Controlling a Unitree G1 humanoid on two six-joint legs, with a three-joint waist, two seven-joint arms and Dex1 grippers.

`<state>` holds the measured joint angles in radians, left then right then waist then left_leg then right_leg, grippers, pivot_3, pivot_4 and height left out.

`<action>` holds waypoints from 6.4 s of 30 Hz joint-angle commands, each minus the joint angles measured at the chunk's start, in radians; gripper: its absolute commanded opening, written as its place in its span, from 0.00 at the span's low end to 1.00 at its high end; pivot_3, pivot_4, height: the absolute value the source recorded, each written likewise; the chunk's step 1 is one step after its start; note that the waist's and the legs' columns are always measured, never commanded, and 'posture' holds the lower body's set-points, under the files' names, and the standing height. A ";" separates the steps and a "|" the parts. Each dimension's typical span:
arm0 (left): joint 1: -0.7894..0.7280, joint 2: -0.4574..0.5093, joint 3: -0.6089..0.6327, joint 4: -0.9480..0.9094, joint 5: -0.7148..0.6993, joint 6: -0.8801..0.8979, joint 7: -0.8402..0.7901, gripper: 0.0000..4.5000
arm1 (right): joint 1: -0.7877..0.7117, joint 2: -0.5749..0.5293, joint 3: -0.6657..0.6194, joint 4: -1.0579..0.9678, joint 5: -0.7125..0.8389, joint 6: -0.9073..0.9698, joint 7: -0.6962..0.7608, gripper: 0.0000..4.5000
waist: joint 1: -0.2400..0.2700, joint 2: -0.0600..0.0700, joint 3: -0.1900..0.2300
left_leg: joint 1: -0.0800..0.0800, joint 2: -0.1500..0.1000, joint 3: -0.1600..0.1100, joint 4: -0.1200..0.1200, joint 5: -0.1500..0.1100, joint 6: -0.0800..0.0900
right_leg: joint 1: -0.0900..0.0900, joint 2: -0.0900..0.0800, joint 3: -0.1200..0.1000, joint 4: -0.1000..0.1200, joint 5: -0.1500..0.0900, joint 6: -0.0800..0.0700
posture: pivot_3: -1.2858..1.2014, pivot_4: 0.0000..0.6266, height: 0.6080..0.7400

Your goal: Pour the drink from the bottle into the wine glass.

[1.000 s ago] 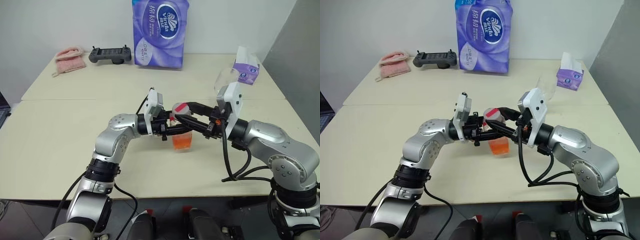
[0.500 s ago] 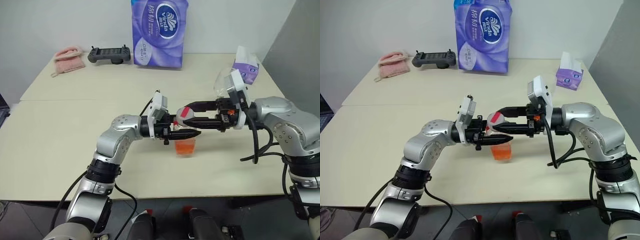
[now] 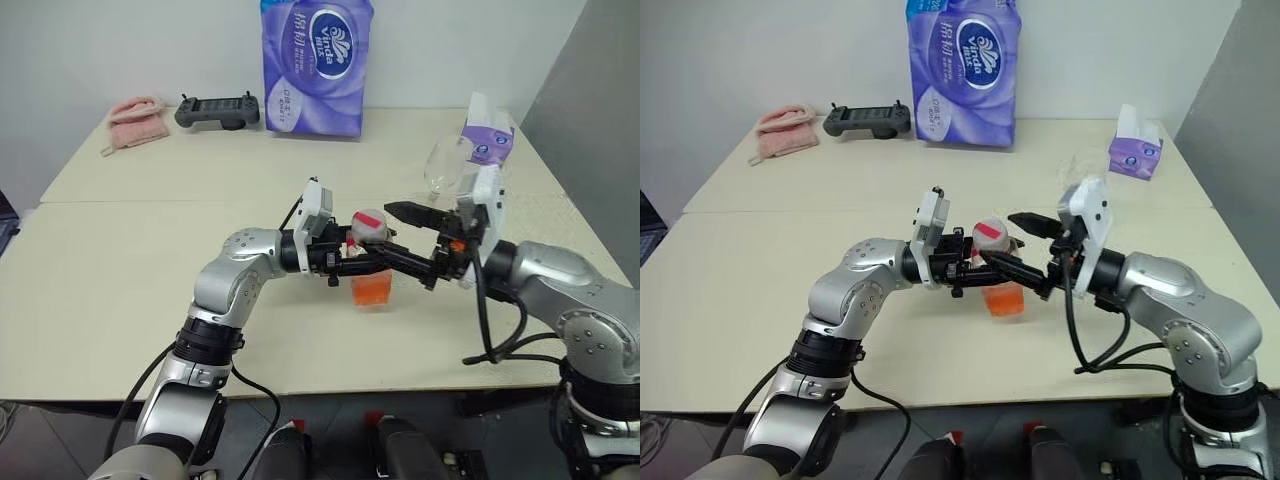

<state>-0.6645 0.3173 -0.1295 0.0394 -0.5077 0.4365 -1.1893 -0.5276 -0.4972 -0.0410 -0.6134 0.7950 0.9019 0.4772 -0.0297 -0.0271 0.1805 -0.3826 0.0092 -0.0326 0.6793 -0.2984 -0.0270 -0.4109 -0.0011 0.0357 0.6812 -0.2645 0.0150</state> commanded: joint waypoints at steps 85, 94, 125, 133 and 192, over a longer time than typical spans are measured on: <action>0.041 0.008 0.029 -0.064 0.012 -0.046 0.119 0.48 | 0.444 0.083 -0.040 0.277 -0.553 -0.406 -0.272 0.99 | 0.001 0.001 0.000 | 0.001 0.000 0.007 0.000 0.000 0.001 | 0.000 0.002 0.006 -0.001 0.001 0.002 | 0.52 0.24 1.00; -0.037 0.011 0.112 0.125 0.140 -0.204 0.313 0.48 | 0.330 -0.131 -0.248 -0.074 0.087 -0.109 0.005 0.99 | -0.002 0.001 0.000 | 0.002 0.002 0.005 0.000 0.000 0.002 | 0.001 0.003 0.005 -0.001 0.001 0.002 | 0.52 0.24 1.00; -0.198 0.043 0.422 0.713 0.276 -0.536 0.891 0.48 | -0.055 -0.111 -0.059 -0.014 0.248 0.001 -0.087 0.99 | 0.006 -0.001 0.000 | -0.012 -0.003 0.002 0.001 0.001 0.002 | -0.010 -0.008 0.000 0.000 0.003 0.002 | 0.52 0.24 1.00; -0.217 0.062 0.414 0.778 0.286 -0.554 0.885 0.89 | -0.059 -0.108 -0.050 -0.010 0.238 -0.003 -0.099 1.00 | 0.003 -0.001 0.000 | -0.011 -0.002 0.002 0.001 0.001 0.002 | -0.010 -0.008 0.000 0.000 0.003 0.002 | 0.52 0.24 1.00; 0.355 0.241 0.229 -0.251 0.025 -0.008 0.382 0.99 | -0.405 0.209 -0.045 1.578 -0.647 -0.931 -0.276 1.00 | -0.004 -0.001 -0.001 | -0.001 0.001 0.008 -0.002 0.004 0.002 | -0.004 -0.003 0.006 0.000 0.007 -0.002 | 0.52 0.24 1.00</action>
<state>-0.3018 0.5469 0.0772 -0.1855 -0.4839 0.4493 -0.8140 -0.8943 -0.2907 -0.0552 0.9540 0.1395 0.0132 0.2157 -0.0334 -0.0277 0.1797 -0.3834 0.0099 -0.0241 0.6776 -0.2946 -0.0247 -0.4150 -0.0040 0.0422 0.6811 -0.2577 0.0134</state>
